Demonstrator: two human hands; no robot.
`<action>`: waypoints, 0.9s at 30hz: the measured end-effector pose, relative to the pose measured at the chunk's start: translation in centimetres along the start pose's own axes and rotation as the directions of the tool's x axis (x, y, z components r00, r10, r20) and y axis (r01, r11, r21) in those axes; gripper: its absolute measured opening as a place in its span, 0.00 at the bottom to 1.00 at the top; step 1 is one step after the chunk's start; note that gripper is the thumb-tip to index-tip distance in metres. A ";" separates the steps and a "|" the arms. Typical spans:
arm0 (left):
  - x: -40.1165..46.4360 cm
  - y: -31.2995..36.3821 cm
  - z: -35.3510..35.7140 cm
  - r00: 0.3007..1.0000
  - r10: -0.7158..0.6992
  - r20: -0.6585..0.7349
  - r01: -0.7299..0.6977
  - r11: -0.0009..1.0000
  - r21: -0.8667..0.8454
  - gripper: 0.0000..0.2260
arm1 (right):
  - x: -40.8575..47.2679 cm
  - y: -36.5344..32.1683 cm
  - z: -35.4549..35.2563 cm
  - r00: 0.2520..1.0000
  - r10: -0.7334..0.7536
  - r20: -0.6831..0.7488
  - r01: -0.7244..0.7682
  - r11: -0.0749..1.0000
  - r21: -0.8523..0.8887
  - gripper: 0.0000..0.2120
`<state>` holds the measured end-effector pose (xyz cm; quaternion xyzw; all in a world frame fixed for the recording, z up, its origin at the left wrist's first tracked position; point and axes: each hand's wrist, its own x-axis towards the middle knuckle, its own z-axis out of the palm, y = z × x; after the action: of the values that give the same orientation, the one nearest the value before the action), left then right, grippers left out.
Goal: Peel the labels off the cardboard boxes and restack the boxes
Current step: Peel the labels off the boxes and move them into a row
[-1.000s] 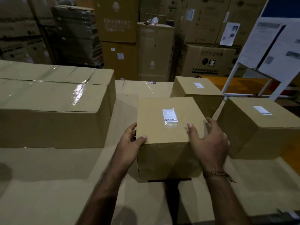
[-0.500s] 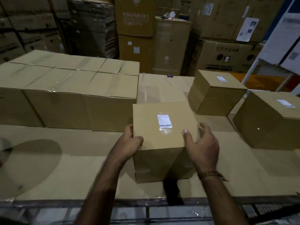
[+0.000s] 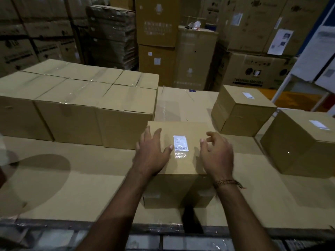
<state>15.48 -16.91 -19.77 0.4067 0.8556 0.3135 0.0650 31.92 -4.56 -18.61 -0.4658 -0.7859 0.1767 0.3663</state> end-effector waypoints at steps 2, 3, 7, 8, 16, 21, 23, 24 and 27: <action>1.0 0.4 0.6 0.997 0.063 0.033 -0.063 0.998 0.010 0.34 | 1.9 -0.7 1.1 0.991 -0.077 0.111 0.071 0.996 0.055 0.13; 1.3 0.4 0.9 0.996 0.076 0.053 -0.077 0.997 0.024 0.34 | 2.7 -0.9 1.8 0.978 -0.112 0.176 0.104 0.993 0.054 0.14; 1.5 0.0 1.8 0.991 0.100 0.084 -0.112 0.982 0.153 0.35 | 3.6 -0.7 4.5 0.926 -0.180 0.332 0.217 0.973 -0.079 0.16; 1.5 -0.1 1.8 0.991 0.100 0.088 -0.114 0.980 0.162 0.36 | 3.4 -0.5 4.9 0.926 -0.198 0.321 0.246 0.962 -0.117 0.15; 1.3 -0.5 2.0 0.993 0.099 0.069 -0.108 0.984 0.142 0.36 | 3.1 -0.2 5.6 0.938 -0.252 0.238 0.291 0.945 -0.146 0.13; 1.3 -0.6 2.1 0.993 0.106 0.051 -0.112 0.985 0.134 0.35 | 3.6 -0.1 5.8 0.924 -0.251 0.287 0.304 0.940 -0.156 0.18; 1.4 -0.6 2.1 0.993 0.105 0.047 -0.111 0.985 0.133 0.35 | 4.0 -0.1 5.9 0.900 -0.261 0.350 0.342 0.920 -0.192 0.23; 1.4 -0.6 2.1 0.993 0.104 0.046 -0.110 0.985 0.133 0.35 | 4.3 0.0 6.0 0.893 -0.261 0.366 0.349 0.916 -0.198 0.23; 1.5 -0.7 2.2 0.994 0.099 0.038 -0.103 0.987 0.126 0.35 | 4.6 0.2 6.1 0.910 -0.252 0.329 0.317 0.935 -0.159 0.22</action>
<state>14.90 -15.08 -21.71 0.4579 0.8510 0.2544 0.0364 26.12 -0.15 -20.94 -0.3488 -0.9065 0.1072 0.2124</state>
